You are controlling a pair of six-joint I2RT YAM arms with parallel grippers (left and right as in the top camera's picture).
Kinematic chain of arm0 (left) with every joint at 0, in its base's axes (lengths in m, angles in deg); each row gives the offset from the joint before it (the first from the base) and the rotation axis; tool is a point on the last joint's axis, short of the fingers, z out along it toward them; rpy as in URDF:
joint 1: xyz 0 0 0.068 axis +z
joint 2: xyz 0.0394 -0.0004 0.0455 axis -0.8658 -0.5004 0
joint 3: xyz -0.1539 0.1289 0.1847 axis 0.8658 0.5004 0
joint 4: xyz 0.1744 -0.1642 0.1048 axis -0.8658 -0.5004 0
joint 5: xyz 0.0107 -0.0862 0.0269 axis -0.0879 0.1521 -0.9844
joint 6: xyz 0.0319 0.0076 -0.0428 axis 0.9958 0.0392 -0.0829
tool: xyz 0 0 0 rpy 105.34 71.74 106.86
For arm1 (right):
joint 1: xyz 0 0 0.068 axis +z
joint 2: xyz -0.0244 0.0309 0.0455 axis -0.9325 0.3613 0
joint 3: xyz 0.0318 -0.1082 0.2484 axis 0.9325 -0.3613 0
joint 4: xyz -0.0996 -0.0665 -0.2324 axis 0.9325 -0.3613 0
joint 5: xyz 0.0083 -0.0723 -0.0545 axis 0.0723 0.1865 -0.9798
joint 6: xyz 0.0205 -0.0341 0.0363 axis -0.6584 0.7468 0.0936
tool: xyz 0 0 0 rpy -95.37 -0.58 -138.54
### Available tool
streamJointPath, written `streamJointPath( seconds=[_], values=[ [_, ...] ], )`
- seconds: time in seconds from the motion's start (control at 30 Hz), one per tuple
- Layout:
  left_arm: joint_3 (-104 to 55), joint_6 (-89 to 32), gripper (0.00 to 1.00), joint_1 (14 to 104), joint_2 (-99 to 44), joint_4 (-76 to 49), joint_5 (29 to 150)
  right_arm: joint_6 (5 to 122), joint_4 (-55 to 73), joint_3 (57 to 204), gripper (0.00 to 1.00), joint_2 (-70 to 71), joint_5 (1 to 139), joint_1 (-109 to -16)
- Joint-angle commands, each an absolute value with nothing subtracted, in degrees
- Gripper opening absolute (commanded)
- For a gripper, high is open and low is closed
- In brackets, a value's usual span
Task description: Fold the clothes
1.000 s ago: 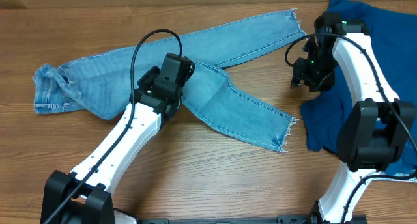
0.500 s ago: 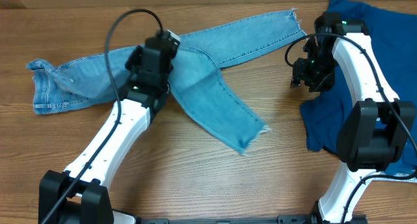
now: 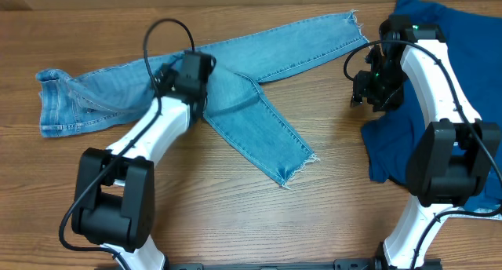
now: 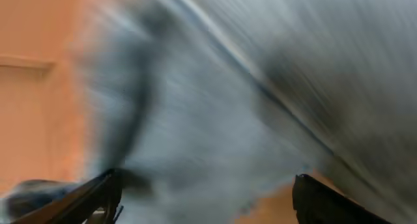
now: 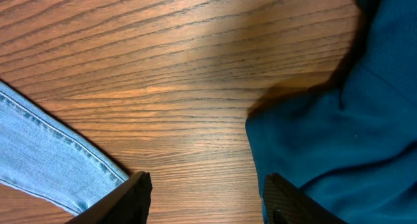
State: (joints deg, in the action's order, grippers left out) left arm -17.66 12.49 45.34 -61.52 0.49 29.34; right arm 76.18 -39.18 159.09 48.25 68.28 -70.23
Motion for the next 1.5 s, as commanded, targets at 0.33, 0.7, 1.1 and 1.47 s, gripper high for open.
streamJointPath(
  seconds=[0.33,0.7,1.1,1.47],
  values=[
    [-42.6,-5.5,0.45,49.1,-60.7,-37.2,52.6,75.8,-39.0,159.0,0.59,47.6,68.7,-70.4],
    [-35.6,-13.5,0.07,48.3,-60.5,-54.1,58.3,75.8,-39.0,159.0,0.59,47.6,68.7,-70.4],
    [-25.0,-16.5,0.17,61.8,-63.2,-9.9,48.1,75.8,-40.0,159.0,0.59,47.6,68.6,-70.4],
    [-36.1,-14.2,0.09,64.0,-67.4,-22.3,52.6,75.8,-41.0,159.0,0.59,47.6,68.6,-70.4]
  ],
)
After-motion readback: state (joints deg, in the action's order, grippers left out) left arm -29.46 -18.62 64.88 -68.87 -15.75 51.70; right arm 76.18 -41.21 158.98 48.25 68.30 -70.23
